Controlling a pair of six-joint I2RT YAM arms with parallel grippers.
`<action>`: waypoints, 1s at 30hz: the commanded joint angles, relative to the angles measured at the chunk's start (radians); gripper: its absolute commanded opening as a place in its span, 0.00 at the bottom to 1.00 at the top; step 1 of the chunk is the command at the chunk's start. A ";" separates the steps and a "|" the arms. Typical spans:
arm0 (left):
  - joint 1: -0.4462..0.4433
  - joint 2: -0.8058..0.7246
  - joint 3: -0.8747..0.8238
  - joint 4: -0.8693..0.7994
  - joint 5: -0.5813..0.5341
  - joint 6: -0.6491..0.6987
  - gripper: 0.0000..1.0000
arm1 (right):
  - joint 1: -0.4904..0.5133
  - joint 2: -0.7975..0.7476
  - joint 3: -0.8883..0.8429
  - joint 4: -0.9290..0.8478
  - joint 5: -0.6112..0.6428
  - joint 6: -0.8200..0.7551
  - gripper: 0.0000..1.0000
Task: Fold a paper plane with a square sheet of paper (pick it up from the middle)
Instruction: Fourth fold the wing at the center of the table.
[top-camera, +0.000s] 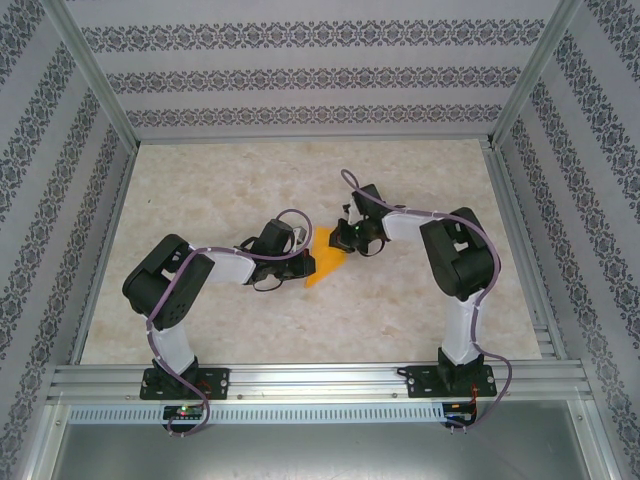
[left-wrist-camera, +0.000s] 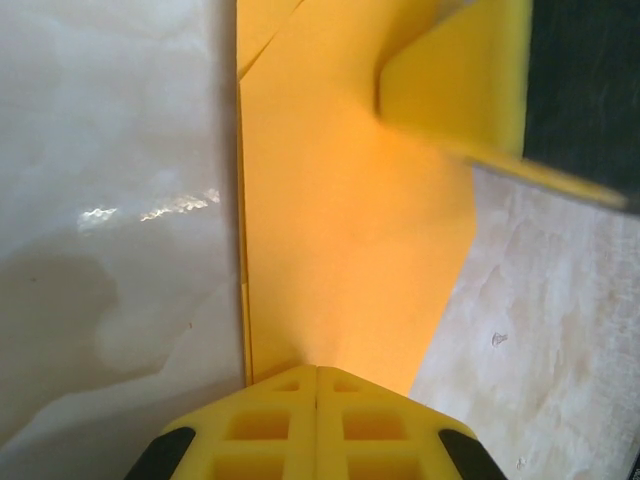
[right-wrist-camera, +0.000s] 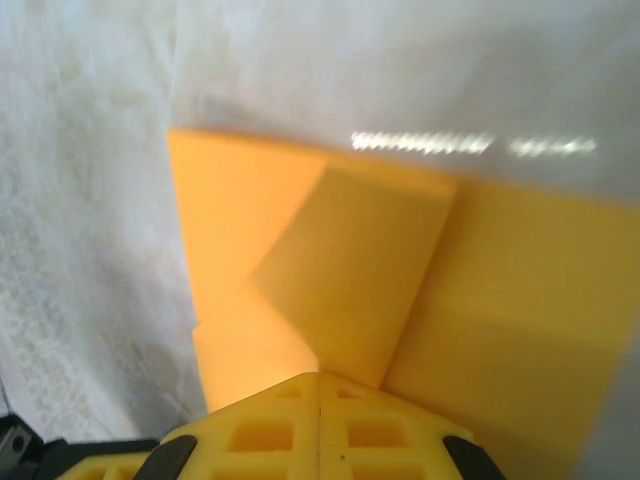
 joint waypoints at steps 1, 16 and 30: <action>0.002 0.056 -0.043 -0.146 -0.019 0.037 0.00 | -0.028 0.006 0.037 0.028 0.081 -0.036 0.03; 0.002 0.056 -0.023 -0.166 -0.025 0.057 0.00 | 0.124 -0.066 -0.100 0.153 0.021 0.014 0.04; 0.000 0.056 -0.036 -0.179 -0.027 0.056 0.00 | -0.041 0.048 0.031 0.058 0.066 -0.045 0.04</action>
